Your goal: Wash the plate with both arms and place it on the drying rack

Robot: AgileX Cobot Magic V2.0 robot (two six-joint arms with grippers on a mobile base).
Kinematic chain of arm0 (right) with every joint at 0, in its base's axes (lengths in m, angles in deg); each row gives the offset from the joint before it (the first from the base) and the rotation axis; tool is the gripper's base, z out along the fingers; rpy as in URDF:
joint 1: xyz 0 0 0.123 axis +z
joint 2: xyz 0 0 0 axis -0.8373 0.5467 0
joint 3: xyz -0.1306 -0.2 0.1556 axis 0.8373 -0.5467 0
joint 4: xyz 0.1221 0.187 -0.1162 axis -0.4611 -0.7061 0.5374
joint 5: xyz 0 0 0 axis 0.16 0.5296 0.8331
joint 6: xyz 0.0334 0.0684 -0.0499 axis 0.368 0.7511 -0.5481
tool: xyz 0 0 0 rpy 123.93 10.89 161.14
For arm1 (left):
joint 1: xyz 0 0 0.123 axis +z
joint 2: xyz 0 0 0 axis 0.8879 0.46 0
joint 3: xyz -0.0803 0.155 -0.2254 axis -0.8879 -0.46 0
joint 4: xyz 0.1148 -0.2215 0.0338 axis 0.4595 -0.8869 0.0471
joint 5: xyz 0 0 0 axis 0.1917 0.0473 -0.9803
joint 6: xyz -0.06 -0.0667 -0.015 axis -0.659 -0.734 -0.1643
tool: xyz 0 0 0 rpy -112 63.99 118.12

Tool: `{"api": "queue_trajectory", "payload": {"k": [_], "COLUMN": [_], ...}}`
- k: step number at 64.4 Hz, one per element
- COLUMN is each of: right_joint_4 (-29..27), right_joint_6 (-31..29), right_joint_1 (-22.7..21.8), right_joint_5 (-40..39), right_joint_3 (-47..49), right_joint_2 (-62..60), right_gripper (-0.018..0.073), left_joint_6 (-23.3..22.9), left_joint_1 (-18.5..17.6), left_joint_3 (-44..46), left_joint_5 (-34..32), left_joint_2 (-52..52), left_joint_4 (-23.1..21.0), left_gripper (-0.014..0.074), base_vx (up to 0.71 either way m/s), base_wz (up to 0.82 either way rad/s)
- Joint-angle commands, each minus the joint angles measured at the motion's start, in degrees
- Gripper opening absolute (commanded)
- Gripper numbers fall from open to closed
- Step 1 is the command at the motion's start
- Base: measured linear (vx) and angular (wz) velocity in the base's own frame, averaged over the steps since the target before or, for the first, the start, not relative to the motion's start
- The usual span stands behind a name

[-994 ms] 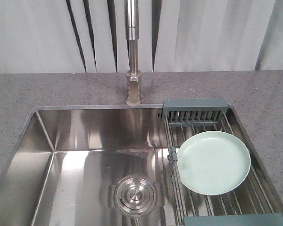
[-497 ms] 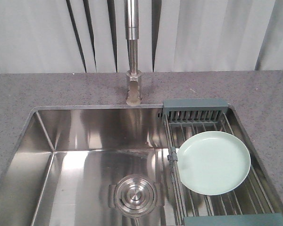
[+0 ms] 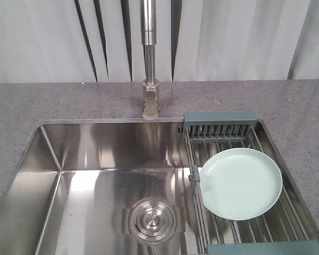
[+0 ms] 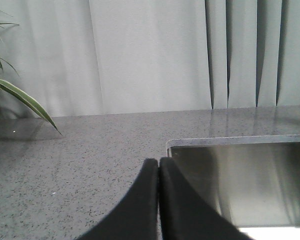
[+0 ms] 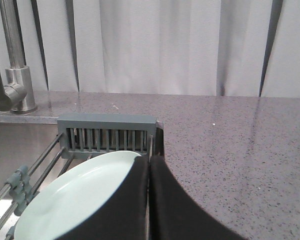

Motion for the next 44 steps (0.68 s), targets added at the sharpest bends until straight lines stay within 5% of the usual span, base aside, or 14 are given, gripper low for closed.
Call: {"api": "queue_trajectory", "payload": {"k": [1,44], "right_joint_4": [0.52,0.52], "right_joint_6": [-0.23,-0.23], "right_joint_1": [-0.12,-1.68], "right_joint_5": [-4.09,-4.09], "right_joint_3": [-0.09,-0.09], "right_joint_2": [-0.27,-0.27], "right_gripper": [-0.0008,-0.0008], "left_joint_6": [-0.01,-0.01], "left_joint_1": [0.15,0.15], "left_joint_3": [1.48,1.48], "left_joint_5": [-4.36,-4.36], "left_joint_2": [-0.81,-0.81], "left_joint_4": [-0.57,-0.57], "left_gripper": [-0.0006,-0.0006], "base_vx": [0.00,0.00], "base_wz": [0.00,0.00]}}
